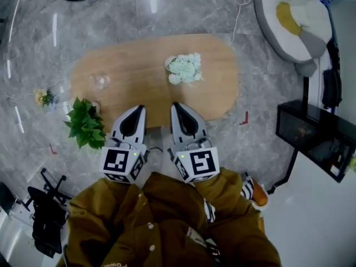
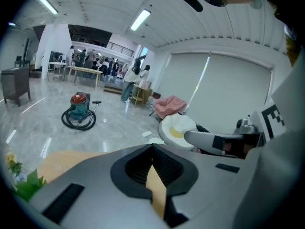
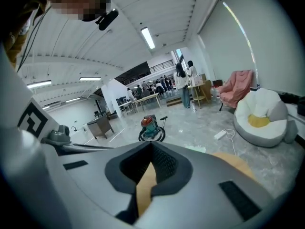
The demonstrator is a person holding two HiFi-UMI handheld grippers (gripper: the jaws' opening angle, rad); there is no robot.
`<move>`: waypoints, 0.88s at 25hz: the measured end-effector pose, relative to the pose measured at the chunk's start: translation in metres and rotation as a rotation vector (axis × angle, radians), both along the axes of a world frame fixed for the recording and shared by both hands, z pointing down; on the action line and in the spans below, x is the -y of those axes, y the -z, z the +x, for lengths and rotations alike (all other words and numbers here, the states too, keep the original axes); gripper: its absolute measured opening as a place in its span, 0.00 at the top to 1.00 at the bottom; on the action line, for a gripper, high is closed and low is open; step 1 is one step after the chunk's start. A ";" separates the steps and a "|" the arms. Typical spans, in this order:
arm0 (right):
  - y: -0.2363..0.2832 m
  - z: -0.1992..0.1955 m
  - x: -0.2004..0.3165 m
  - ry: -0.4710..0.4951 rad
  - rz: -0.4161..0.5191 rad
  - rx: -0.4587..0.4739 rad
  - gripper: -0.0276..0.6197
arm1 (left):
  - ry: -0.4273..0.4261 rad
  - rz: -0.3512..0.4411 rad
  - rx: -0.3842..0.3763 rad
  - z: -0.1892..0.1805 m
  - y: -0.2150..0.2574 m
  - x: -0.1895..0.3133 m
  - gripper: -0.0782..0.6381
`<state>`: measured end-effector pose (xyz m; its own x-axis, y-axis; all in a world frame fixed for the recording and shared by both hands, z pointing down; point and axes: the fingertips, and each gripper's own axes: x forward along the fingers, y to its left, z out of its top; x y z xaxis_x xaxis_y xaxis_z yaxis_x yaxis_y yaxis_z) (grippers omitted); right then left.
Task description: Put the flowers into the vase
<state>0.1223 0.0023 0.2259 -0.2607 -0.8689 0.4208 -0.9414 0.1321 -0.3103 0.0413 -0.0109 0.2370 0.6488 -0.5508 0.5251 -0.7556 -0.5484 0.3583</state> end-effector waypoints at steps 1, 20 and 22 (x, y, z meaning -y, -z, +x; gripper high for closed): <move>0.011 0.000 0.001 0.000 0.010 -0.003 0.95 | -0.012 0.015 -0.011 0.002 0.012 -0.002 0.88; 0.139 -0.014 -0.052 0.156 0.176 -0.057 0.95 | 0.045 0.110 -0.063 0.025 0.129 -0.069 0.88; 0.145 -0.009 -0.059 0.155 0.183 -0.056 0.95 | 0.041 0.127 -0.066 0.032 0.138 -0.076 0.88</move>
<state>0.1136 0.0615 0.0809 -0.3777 -0.8834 0.2774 -0.9205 0.3259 -0.2155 0.0729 0.0655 0.0988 0.6551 -0.6367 0.4067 -0.7554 -0.5618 0.3373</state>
